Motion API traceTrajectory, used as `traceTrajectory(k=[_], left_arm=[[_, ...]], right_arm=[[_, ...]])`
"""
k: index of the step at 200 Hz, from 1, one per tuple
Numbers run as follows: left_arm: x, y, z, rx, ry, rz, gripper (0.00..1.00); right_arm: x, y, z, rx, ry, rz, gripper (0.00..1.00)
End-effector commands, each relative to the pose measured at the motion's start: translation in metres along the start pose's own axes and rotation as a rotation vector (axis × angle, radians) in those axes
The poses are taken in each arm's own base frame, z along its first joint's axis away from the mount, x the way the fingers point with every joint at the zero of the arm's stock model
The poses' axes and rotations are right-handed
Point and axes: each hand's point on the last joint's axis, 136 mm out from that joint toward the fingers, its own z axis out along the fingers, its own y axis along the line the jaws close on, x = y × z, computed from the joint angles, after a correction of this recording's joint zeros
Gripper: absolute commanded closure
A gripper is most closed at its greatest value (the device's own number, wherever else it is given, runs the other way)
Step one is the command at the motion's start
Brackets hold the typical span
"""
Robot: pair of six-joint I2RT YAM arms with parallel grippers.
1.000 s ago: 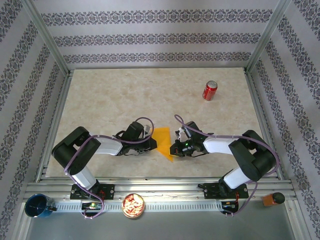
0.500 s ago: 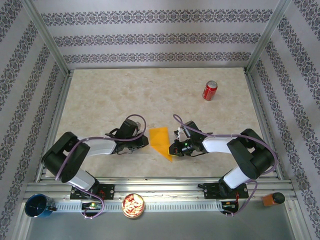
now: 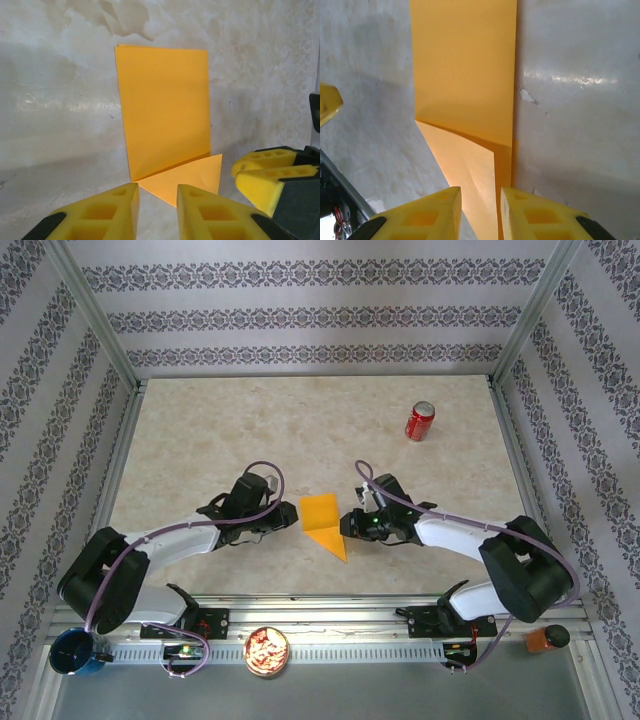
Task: Fold a paper plane with a square sheet of paper (pick it up from the middle)
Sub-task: Fourth fold the wing at the center of the table.
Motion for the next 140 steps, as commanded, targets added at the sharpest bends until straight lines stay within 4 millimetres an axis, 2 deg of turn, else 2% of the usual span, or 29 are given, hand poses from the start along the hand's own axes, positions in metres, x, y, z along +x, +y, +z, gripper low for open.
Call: traceTrajectory(k=[1,42,109,140], left_arm=[[0.0,0.001,0.004,0.009,0.032,-0.041,0.71],[-0.002,0.0,0.012,0.039,0.049,-0.087,0.71],[-0.005,0.001,0.018,0.064,0.069,-0.13,0.68],[-0.009,0.0,0.021,0.083,0.069,-0.156,0.59]], right_arm=[[-0.009,0.002,0.004,-0.007,-0.005,0.049,0.71],[-0.014,0.0,0.013,0.007,0.017,0.06,0.71],[-0.015,0.01,0.005,-0.057,0.002,0.043,0.92],[-0.015,0.018,-0.002,-0.106,-0.009,0.024,0.94]])
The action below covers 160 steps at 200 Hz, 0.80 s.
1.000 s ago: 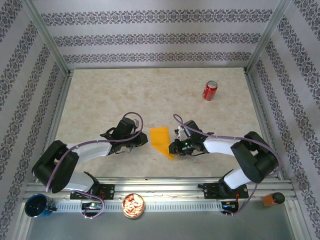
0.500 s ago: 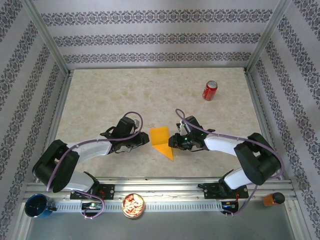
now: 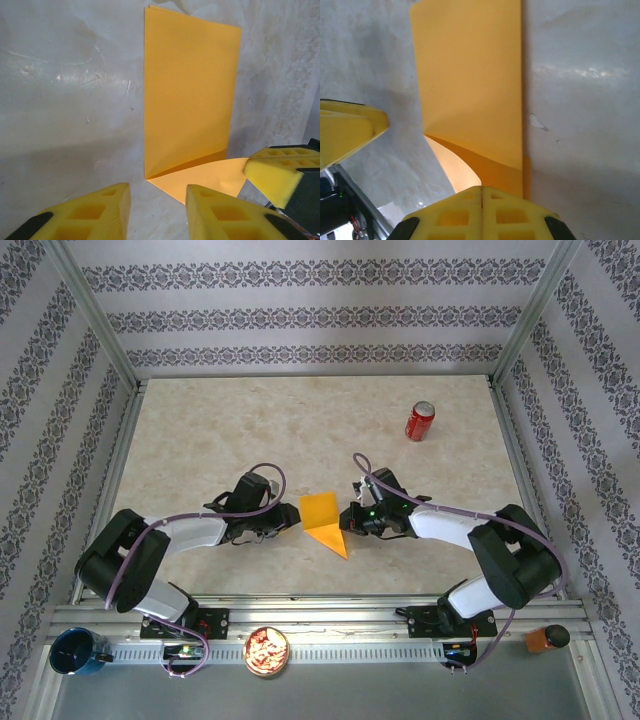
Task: Fold a paper plane with a square sheet of paper (pick it up from the middle)
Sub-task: Fourth fold the wing at the center of the table.
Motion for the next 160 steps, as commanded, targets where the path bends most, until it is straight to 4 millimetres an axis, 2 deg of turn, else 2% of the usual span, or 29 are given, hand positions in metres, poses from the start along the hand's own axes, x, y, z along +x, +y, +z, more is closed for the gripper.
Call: traceTrajectory(k=[1,24,57,160], left_arm=[[-0.014,-0.015,0.0,0.064,-0.021,-0.018,0.59],[-0.016,-0.016,0.003,0.076,-0.022,-0.036,0.51],[-0.019,-0.021,0.008,0.111,-0.019,-0.059,0.47],[-0.026,-0.027,0.022,0.135,-0.003,-0.075,0.48]], right_arm=[[-0.001,0.012,-0.008,-0.067,-0.014,-0.031,0.94],[0.0,0.02,-0.013,-0.118,-0.018,-0.045,0.95],[0.0,0.027,-0.018,-0.159,-0.025,-0.059,0.95],[-0.002,0.027,-0.027,-0.241,-0.056,-0.026,0.97]])
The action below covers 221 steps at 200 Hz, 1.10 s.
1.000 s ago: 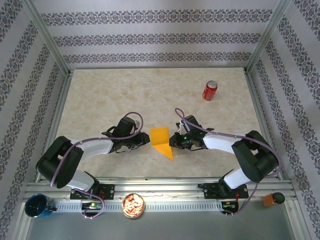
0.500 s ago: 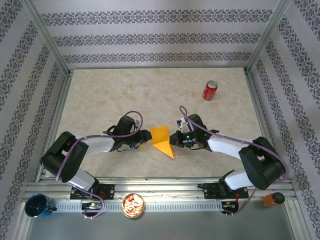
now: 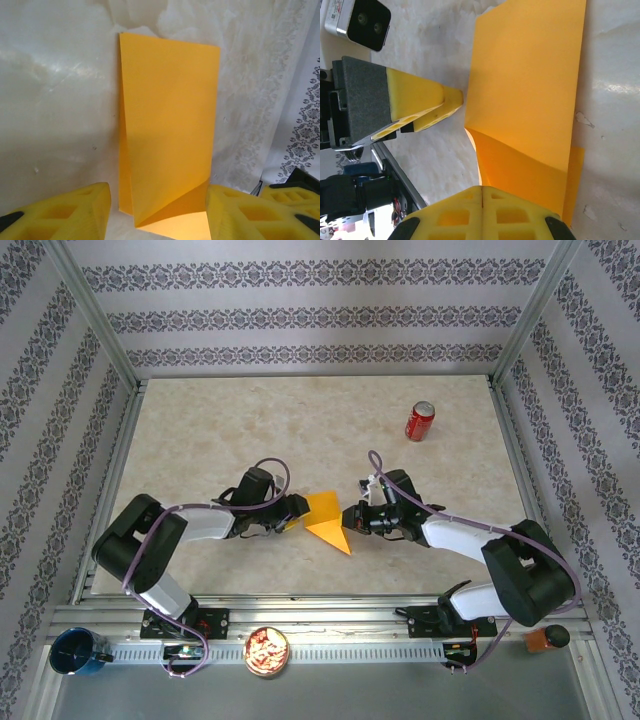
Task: Fold a paper plane with a square sheet of paper (pick it up from the middle)
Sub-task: Fourth fold the wing at the center of the table.
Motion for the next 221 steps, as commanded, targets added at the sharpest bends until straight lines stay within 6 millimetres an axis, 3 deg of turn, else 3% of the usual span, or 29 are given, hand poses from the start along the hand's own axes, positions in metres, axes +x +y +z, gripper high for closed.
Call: traceTrajectory(k=[1,109,151,193,221], left_arm=[[-0.012,-0.012,0.003,0.05,-0.018,0.005,0.48],[-0.016,-0.016,0.012,0.079,-0.013,-0.021,0.53],[-0.018,-0.02,0.016,0.096,-0.009,-0.021,0.59],[-0.019,-0.021,0.016,0.098,-0.015,-0.024,0.72],[-0.02,-0.021,0.016,0.099,-0.02,-0.022,0.87]], right_arm=[[-0.002,0.009,-0.004,-0.055,-0.017,-0.009,0.97],[-0.002,0.01,-0.008,-0.093,-0.034,0.007,0.98],[-0.002,0.01,-0.009,-0.104,-0.036,0.01,0.98],[-0.001,0.005,-0.01,-0.093,-0.041,0.02,0.97],[0.0,-0.004,-0.009,-0.061,-0.04,0.03,0.95]])
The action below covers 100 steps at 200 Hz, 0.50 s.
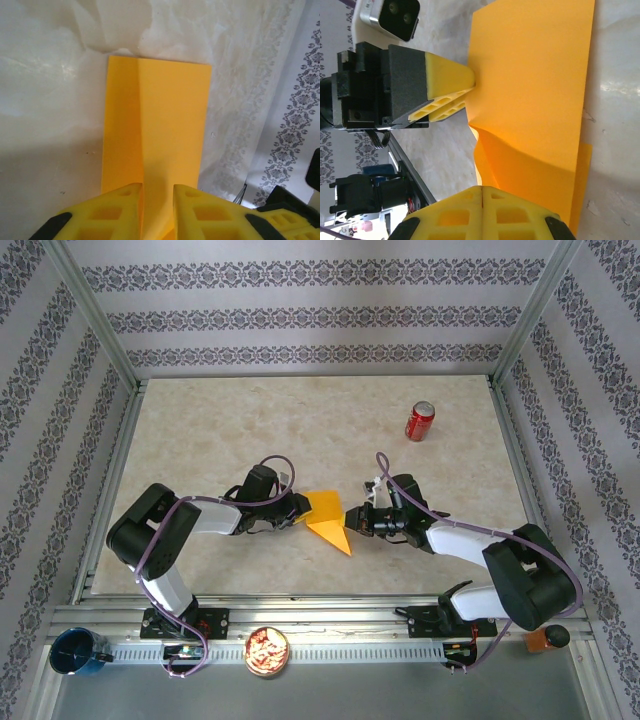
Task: Fold a paper plane with a square sheet of paper (pick it up from the middle)
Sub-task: Fourth fold the wing at the center of the table.
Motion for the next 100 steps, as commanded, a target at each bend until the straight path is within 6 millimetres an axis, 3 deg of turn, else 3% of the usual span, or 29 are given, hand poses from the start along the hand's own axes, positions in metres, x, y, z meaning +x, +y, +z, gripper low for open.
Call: traceTrajectory(k=[1,39,54,80,100], left_arm=[[-0.011,-0.014,0.0,0.047,-0.025,0.021,0.87],[-0.012,-0.014,-0.005,0.054,-0.052,0.012,1.0],[-0.012,-0.014,-0.01,0.056,-0.069,0.002,1.0],[-0.012,-0.012,-0.02,0.039,-0.109,-0.011,1.0],[-0.014,-0.01,-0.031,0.019,-0.153,-0.018,1.0]], right_arm=[[-0.002,-0.003,-0.003,0.004,-0.011,0.002,0.94],[-0.004,-0.016,-0.003,0.095,-0.005,-0.008,0.83],[-0.005,-0.016,-0.009,0.138,-0.007,-0.041,0.74],[-0.013,-0.02,-0.027,0.256,-0.084,-0.12,0.66],[-0.013,-0.019,-0.038,0.367,-0.184,-0.304,0.56]])
